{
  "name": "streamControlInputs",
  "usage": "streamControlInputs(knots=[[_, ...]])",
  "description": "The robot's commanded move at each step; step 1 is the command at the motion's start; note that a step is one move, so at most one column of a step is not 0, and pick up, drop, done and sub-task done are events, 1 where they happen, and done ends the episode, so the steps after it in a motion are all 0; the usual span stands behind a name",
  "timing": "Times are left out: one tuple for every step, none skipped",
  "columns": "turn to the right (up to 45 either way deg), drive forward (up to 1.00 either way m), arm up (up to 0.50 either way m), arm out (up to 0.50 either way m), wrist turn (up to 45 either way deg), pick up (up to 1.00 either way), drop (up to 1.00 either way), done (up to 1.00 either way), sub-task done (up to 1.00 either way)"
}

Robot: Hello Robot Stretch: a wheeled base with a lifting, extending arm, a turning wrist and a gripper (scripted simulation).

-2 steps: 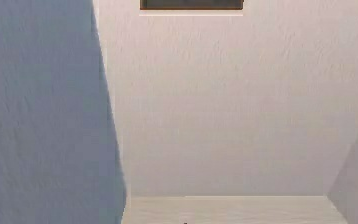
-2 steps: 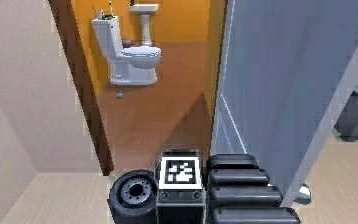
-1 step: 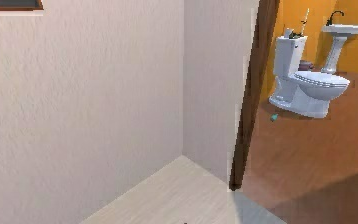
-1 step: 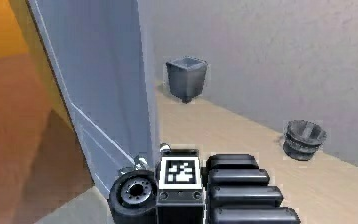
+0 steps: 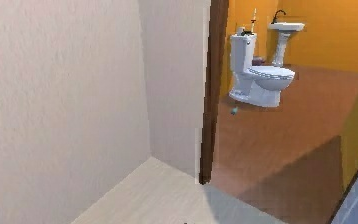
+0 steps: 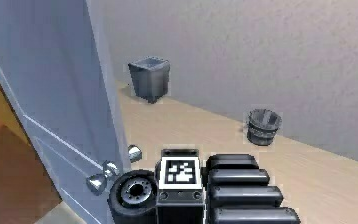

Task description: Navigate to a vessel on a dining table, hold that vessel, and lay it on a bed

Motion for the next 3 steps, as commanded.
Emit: streamControlInputs(knots=[[3.0,0.0,0.0,0.0,0.0,0.0,0.0,0.0,0.0],[0.0,0.25,0.0,0.0,0.0,0.0,0.0,0.0,0.0],[9.0,0.0,0.0,0.0,0.0,0.0,0.0,0.0,0.0]])
